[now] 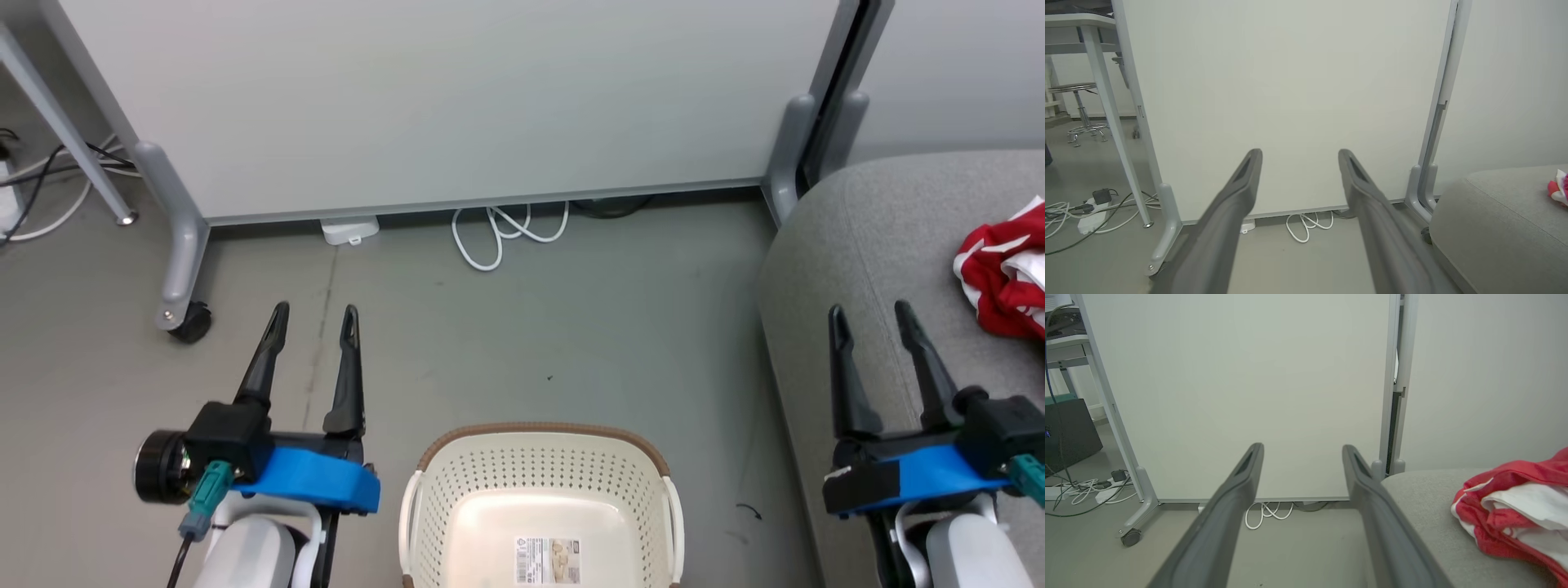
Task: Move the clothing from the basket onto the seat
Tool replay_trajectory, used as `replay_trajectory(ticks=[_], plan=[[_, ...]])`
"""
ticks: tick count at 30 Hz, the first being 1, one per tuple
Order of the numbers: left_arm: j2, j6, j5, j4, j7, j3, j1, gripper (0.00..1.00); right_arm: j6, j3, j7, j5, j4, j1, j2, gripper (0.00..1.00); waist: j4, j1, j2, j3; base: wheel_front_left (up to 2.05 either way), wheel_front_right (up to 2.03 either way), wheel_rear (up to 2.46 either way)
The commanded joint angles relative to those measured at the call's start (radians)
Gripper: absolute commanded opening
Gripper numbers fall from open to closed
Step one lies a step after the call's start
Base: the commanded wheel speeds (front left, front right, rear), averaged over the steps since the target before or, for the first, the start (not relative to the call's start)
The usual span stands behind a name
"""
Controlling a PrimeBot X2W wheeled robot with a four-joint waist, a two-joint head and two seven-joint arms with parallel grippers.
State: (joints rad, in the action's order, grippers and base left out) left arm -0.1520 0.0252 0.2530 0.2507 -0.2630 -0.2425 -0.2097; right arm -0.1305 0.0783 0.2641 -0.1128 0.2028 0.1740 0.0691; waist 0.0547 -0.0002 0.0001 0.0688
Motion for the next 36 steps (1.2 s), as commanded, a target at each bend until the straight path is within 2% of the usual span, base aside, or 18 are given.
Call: replay_trajectory(ticks=[1,18,36], plan=[[0.000,-0.002,-0.008,-0.004,-0.002,0.006,0.011,1.00,-0.001,-0.001,0.000,-0.004,-0.003,-0.018,-0.004,1.00,0.007,0.0002,-0.0001,-0.010,0.00,0.00,0.00],[0.049,-0.036,-0.050,-0.010,-0.002,0.071,0.109,1.00,-0.001,0.007,0.000,0.005,-0.079,-0.129,-0.019,1.00,0.024,0.0002,-0.0001,-0.074,0.00,0.00,0.00],[0.072,-0.060,-0.081,-0.007,-0.002,0.098,0.126,1.00,-0.001,0.021,0.000,-0.007,-0.073,-0.141,-0.020,1.00,0.035,0.0002,-0.0001,-0.073,0.00,0.00,0.00]])
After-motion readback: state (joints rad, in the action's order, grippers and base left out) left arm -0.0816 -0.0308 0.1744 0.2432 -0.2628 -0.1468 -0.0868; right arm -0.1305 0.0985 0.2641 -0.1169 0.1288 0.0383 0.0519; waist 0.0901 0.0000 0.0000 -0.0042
